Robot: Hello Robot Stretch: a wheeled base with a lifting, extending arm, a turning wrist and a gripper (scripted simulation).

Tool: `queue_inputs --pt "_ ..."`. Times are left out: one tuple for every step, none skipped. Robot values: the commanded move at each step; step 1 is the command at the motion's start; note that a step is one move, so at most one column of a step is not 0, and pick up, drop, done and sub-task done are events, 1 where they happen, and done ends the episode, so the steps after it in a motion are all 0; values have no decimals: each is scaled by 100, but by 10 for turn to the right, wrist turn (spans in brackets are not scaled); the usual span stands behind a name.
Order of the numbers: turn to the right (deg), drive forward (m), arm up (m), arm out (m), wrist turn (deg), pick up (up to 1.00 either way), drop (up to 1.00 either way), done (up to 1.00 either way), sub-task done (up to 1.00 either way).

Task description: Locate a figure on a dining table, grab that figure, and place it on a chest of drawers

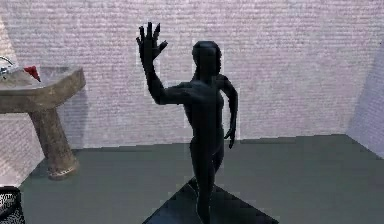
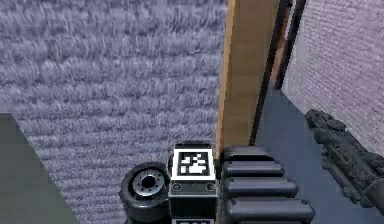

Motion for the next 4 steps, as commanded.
queue_inputs --pt "210 0 0 0 0 0 0 0 0" --pt "0 65 0 0 0 0 0 0 0" --pt "450 0 0 0 0 0 0 0 0" --pt "30 0 0 0 0 0 0 0 0"
